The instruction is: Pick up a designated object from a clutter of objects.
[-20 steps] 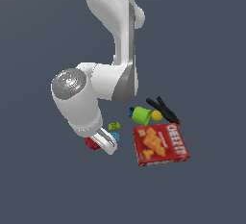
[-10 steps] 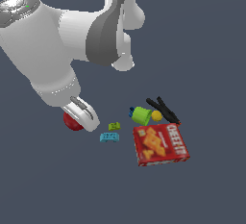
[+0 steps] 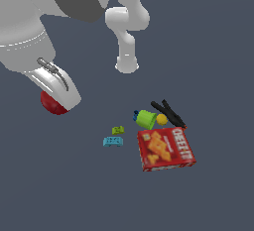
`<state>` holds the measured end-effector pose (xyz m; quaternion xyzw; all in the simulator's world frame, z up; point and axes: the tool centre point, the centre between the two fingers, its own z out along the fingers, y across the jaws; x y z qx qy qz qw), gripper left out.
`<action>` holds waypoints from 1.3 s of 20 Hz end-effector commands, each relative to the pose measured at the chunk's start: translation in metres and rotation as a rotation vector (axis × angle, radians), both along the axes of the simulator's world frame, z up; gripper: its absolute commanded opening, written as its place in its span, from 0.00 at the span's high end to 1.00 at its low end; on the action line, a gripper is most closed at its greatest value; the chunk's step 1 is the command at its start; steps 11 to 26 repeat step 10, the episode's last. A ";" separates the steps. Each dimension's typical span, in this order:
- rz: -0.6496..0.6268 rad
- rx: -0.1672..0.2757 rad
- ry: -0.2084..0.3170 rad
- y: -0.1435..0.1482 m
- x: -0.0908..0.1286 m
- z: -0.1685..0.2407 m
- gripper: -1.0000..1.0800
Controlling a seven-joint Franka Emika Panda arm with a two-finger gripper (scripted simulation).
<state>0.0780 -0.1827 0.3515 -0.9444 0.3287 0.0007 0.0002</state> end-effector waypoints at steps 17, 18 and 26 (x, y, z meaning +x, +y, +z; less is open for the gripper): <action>0.002 -0.001 -0.001 -0.011 -0.003 0.030 1.00; 0.002 -0.001 -0.001 -0.011 -0.003 0.030 1.00; 0.002 -0.001 -0.001 -0.011 -0.003 0.030 1.00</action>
